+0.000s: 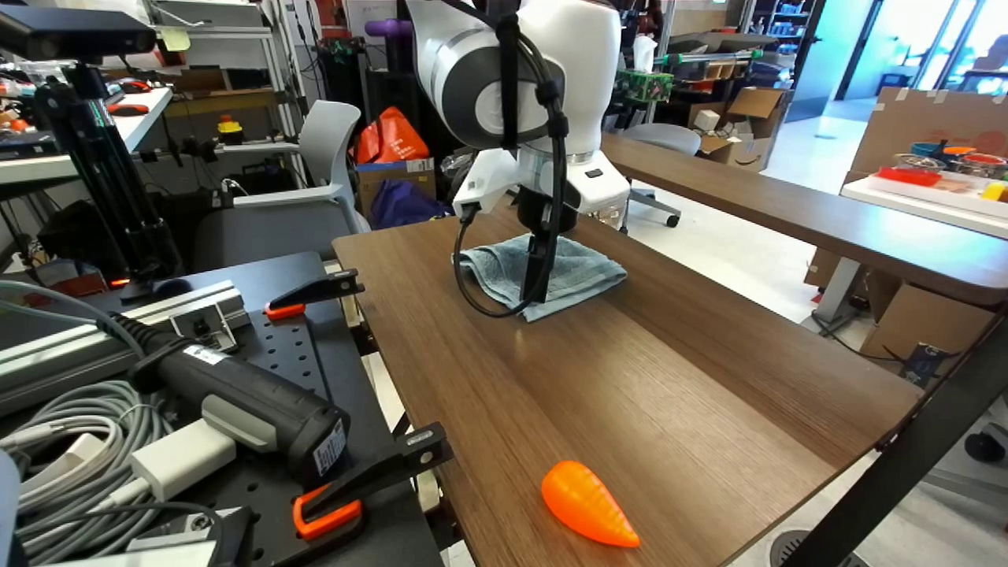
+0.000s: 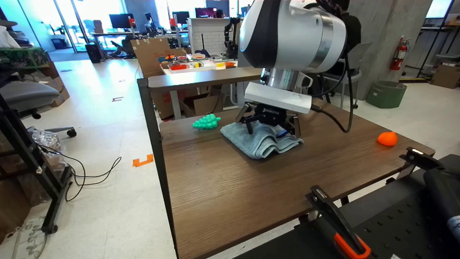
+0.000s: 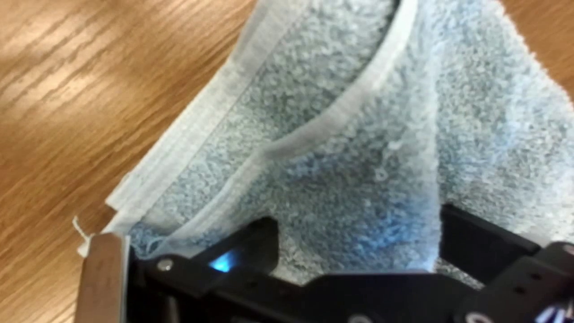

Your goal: Use the towel to wipe the tabletop

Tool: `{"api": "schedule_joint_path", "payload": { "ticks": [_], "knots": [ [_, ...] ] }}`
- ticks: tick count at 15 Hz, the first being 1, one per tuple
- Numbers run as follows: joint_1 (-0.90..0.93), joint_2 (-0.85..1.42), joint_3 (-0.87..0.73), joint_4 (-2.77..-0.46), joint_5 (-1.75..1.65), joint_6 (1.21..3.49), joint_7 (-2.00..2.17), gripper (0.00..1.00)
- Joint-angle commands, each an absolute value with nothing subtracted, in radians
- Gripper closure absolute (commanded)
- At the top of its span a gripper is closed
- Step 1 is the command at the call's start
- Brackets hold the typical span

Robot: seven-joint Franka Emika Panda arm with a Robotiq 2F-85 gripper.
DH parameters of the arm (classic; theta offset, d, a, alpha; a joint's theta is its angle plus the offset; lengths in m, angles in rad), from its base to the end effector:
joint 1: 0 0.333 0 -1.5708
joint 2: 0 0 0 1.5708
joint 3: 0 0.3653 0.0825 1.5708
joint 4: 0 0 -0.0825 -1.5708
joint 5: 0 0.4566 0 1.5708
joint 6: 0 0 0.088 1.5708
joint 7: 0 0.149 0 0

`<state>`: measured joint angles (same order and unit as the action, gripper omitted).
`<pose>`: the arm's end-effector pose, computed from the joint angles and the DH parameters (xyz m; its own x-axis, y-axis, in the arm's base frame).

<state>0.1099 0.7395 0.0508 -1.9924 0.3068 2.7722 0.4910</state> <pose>0.6501 0.0989 0.0158 0.8098 -0.5836 -0.0599 -0.5856 -0.7981 -0.1415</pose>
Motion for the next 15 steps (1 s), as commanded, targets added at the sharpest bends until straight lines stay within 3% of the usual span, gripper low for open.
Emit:
{"api": "schedule_joint_path", "payload": {
  "ticks": [1,15],
  "knots": [
    [0.133,0.784,0.062,-1.966,0.323,2.798,0.472,0.0],
    [0.154,0.829,0.039,-1.897,0.331,2.822,0.53,0.0]
  ]
}}
